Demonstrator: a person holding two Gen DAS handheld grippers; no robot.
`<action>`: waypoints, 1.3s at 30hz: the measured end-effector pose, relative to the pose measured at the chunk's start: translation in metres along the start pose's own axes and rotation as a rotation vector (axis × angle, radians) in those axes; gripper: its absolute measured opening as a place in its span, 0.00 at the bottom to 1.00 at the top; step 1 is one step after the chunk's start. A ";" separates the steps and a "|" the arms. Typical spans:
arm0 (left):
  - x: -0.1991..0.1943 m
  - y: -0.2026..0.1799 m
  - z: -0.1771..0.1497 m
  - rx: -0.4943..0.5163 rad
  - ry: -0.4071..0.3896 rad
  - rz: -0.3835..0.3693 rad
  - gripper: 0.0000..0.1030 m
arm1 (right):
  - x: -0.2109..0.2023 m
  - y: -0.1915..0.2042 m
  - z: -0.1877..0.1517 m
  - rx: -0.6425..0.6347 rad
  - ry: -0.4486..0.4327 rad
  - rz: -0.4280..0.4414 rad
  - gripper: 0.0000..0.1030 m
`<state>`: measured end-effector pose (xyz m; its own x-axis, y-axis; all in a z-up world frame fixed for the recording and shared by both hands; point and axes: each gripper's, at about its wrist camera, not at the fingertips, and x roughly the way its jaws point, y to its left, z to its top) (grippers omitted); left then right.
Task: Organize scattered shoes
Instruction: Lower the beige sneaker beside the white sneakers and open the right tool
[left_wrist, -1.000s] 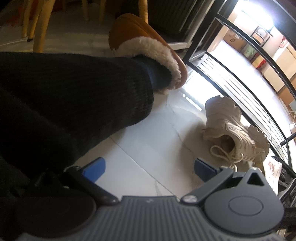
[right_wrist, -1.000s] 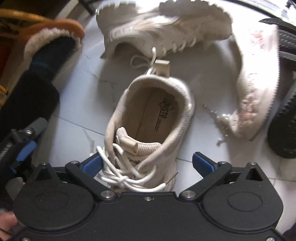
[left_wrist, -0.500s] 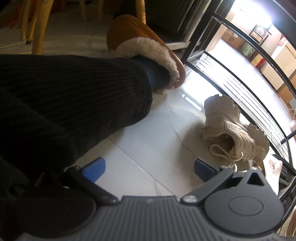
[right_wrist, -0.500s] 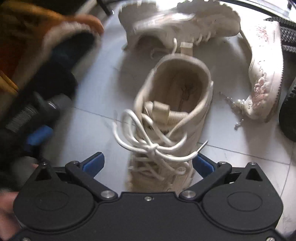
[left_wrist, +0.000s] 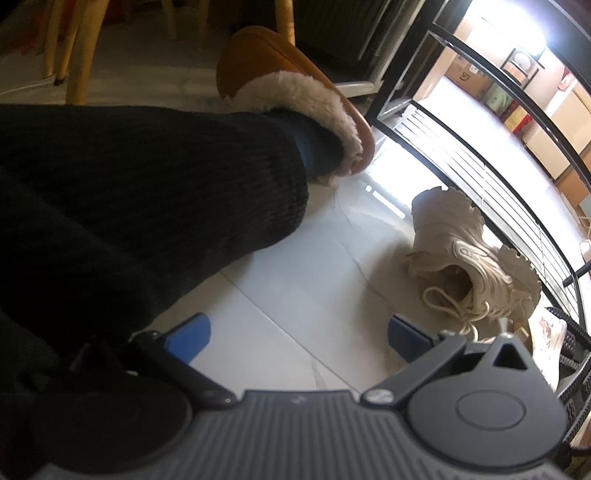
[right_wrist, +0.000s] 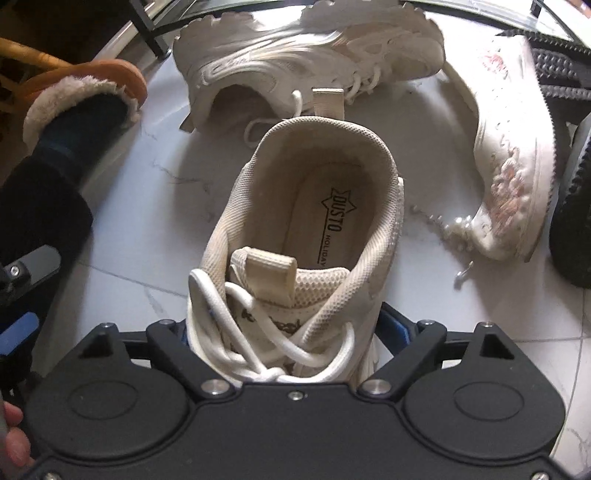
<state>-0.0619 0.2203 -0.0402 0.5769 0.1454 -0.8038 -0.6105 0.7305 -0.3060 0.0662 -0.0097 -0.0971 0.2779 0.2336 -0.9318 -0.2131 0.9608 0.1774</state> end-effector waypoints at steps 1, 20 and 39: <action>0.000 0.000 0.000 -0.003 0.000 0.002 0.99 | 0.000 -0.003 0.002 0.002 0.002 -0.001 0.87; 0.002 -0.004 -0.003 0.019 0.007 0.014 0.99 | 0.001 -0.066 0.052 -0.059 -0.106 -0.215 0.80; 0.006 -0.008 -0.006 0.054 0.008 0.037 0.99 | -0.004 -0.078 0.053 0.107 -0.129 -0.198 0.97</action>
